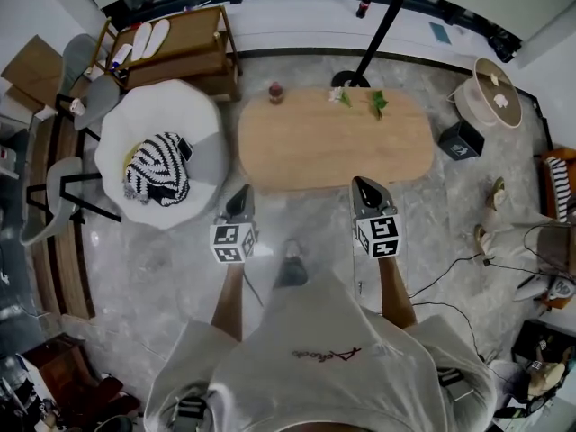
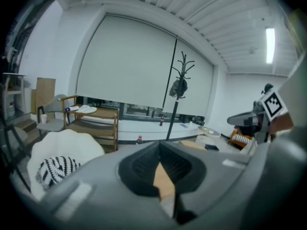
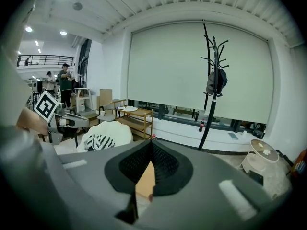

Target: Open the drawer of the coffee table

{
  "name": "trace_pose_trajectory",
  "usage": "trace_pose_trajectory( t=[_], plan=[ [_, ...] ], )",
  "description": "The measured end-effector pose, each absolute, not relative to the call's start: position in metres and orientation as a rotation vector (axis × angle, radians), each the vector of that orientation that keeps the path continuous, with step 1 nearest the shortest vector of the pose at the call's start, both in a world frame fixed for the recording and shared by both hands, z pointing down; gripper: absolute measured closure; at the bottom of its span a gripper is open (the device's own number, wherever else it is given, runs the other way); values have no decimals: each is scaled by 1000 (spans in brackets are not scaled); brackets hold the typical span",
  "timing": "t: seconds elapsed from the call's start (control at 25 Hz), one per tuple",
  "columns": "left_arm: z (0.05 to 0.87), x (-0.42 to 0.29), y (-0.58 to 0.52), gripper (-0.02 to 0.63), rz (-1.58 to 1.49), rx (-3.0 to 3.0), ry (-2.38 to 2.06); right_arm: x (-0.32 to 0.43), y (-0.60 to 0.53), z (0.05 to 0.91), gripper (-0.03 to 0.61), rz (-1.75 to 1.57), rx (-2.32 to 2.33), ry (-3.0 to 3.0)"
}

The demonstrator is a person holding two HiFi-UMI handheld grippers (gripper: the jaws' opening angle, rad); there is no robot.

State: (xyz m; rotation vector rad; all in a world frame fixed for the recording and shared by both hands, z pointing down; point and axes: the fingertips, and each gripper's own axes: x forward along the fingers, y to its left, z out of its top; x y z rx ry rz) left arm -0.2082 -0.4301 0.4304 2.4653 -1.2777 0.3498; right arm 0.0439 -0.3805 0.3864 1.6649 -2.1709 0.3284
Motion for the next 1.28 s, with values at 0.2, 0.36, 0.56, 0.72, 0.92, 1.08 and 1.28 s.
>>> trace_pose_trajectory(
  t=[0.2,0.36,0.56,0.72,0.92,1.08,1.28],
  plan=[
    [458,-203,-415,615,383,2429,-1269,46,-363,414,575,383,1650,-2162],
    [469,-194,-394,615,413,2416,-1271,56,-339,431,575,431,1636,-2156],
    [475,-188,-354,615,438,2410,-1302,62,-302,448,575,453,1607,-2185],
    [483,-182,-309,614,461,2399,-1331,65,-263,462,577,464,1578,-2217],
    [507,-173,-247,615,483,2364,-1352,76,-202,494,575,520,1549,-2222],
    [525,-174,-229,615,495,2339,-1338,73,-183,511,575,557,1530,-2206],
    [556,-173,-240,615,497,2330,-1309,73,-192,534,575,571,1531,-2186]
  ],
)
